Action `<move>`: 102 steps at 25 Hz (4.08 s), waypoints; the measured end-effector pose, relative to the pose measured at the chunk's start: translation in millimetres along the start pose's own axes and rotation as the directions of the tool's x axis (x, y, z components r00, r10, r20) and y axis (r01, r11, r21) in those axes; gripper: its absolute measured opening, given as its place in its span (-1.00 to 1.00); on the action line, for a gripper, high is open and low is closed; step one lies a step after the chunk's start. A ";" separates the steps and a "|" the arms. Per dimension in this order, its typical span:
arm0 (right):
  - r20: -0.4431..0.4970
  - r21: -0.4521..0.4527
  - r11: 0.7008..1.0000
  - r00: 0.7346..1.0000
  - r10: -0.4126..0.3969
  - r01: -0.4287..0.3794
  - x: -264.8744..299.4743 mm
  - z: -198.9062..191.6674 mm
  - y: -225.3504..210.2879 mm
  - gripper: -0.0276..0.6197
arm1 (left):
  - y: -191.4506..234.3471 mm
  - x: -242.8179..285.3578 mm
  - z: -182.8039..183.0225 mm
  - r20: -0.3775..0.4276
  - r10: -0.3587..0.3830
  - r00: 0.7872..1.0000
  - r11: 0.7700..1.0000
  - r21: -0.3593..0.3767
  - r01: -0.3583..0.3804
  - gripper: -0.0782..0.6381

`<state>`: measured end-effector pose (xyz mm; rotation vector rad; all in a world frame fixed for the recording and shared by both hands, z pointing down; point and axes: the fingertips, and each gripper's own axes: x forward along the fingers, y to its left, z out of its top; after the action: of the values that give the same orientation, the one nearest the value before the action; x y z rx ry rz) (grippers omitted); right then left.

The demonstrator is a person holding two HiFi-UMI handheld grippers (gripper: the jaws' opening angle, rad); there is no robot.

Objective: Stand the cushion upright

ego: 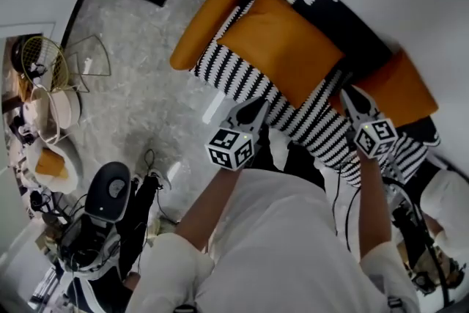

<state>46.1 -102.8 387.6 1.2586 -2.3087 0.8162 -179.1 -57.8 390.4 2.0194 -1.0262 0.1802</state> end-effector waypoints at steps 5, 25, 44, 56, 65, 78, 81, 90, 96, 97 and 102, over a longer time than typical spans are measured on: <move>-0.069 -0.044 0.998 0.997 0.034 -0.037 42.2 -4.9 -8.9 -0.55 | 31.5 23.2 -0.3 -0.018 0.035 0.999 0.999 -0.040 -0.036 -0.58; -0.284 -0.224 0.959 0.953 0.104 -0.171 198.1 -71.3 -52.4 -0.39 | 141.2 106.2 -69.3 -0.083 0.153 0.985 0.963 -0.212 -0.168 -0.14; -0.430 -0.342 0.911 0.900 0.068 -0.232 306.2 -110.9 -126.1 -0.11 | 240.2 191.3 -144.1 -0.230 0.232 0.945 0.843 -0.437 -0.313 0.11; -0.571 -0.368 0.906 0.820 -0.041 -0.211 348.4 -139.7 -147.0 0.18 | 278.1 239.7 -160.3 -0.350 0.233 0.907 0.785 -0.483 -0.388 0.55; -0.556 -0.494 0.862 0.804 -0.210 -0.116 362.6 -149.8 -151.3 -0.26 | 289.8 257.3 -158.1 -0.390 0.253 0.885 0.796 -0.436 -0.419 0.13; -0.398 -0.396 0.917 0.910 -0.119 -0.053 305.6 -136.7 -130.7 -0.79 | 242.2 232.1 -140.7 -0.281 0.285 0.916 0.877 -0.309 -0.368 -0.48; -0.367 -0.360 0.932 0.924 -0.108 -0.034 288.1 -136.1 -127.3 -0.79 | 231.5 220.9 -130.1 -0.264 0.296 0.918 0.901 -0.242 -0.360 -0.49; -0.229 -0.228 0.970 0.963 -0.141 0.087 229.3 -134.4 -104.5 -0.80 | 205.7 193.7 -98.8 -0.222 0.301 0.927 0.952 0.013 -0.306 -0.51; -0.113 -0.176 0.973 0.979 -0.169 0.147 188.1 -115.0 -100.7 -0.80 | 171.5 186.0 -71.0 -0.144 0.278 0.950 0.957 0.126 -0.261 -0.51; -0.092 -0.174 0.972 0.980 -0.177 0.159 181.5 -111.8 -100.7 -0.80 | 164.7 185.1 -64.8 -0.127 0.272 0.954 0.956 0.147 -0.253 -0.52; 0.027 -0.147 0.962 0.973 -0.228 0.229 144.2 -97.5 -97.4 -0.81 | 130.0 181.1 -34.4 -0.041 0.229 0.972 0.940 0.270 -0.210 -0.52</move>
<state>59.0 -171.2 574.6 1.4299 -2.1356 0.5494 -146.5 -181.3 576.3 2.1121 -1.2346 0.5312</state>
